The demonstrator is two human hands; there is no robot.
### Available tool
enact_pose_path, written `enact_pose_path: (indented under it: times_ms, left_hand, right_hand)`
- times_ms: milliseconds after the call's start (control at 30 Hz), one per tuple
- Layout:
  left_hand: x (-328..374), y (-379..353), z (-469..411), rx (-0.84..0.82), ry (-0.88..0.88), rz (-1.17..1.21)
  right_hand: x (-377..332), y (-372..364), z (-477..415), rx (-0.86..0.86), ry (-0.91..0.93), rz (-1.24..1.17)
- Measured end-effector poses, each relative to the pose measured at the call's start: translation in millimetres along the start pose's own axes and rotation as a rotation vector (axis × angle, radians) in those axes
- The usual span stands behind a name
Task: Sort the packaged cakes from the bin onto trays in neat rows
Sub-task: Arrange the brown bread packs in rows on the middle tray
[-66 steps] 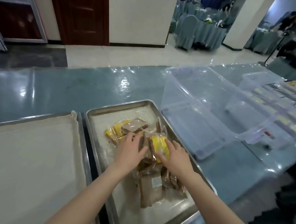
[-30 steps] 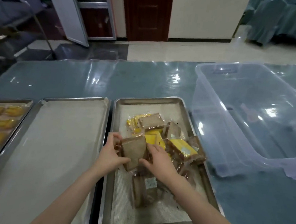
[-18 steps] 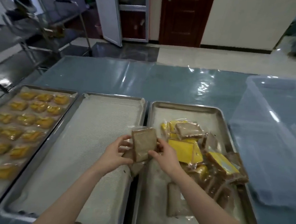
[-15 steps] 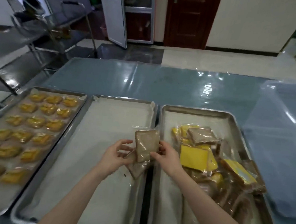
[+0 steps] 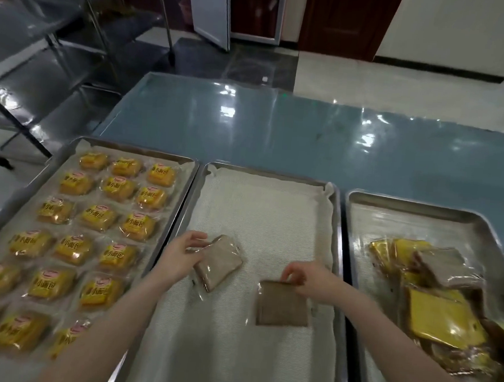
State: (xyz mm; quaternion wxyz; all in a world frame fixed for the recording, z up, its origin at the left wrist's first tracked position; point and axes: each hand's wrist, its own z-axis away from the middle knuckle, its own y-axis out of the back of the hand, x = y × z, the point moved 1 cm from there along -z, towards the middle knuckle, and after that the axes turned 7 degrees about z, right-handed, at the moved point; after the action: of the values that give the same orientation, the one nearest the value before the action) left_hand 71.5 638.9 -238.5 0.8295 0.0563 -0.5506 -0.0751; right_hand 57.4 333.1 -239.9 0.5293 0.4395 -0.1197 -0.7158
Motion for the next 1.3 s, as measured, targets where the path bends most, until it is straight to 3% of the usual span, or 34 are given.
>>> enact_pose_path:
  times_ms: [100,133,233,367,467,567,667,933,1067,1300]
  left_hand:
    - [1,6,-12,-0.061,0.002,-0.005]
    - [1,7,-17,-0.091,0.003,-0.007]
    - [9,5,-30,-0.208,0.006,-0.006]
    - [22,-5,-49,-0.259,-0.019,0.037]
    - [23,-9,-69,-0.099,-0.081,0.061]
    - [13,-16,-84,0.184,-0.110,0.092]
    - [4,-30,-89,0.339,-0.123,0.059]
    - [0,-36,-113,0.357,-0.276,-0.195]
    - [6,-34,-129,0.345,-0.305,-0.168]
    - [10,-32,-152,0.273,-0.306,-0.258]
  right_hand:
    - [-11,-12,-20,0.095,-0.002,0.392]
    - [-18,-13,-24,0.170,0.017,0.416]
    - [-44,-10,-36,0.341,0.044,0.005]
    - [-78,-9,-66,0.356,0.014,-0.414]
    - [-76,-4,-91,0.509,-0.122,-0.585]
    - [-70,0,-113,0.541,-0.214,-0.805]
    - [-72,2,-132,0.602,-0.272,-0.953]
    - [-84,14,-167,0.691,-0.350,-1.153]
    - [-85,19,-181,0.716,-0.396,-1.196]
    - [-92,27,-190,0.690,-0.281,-0.999]
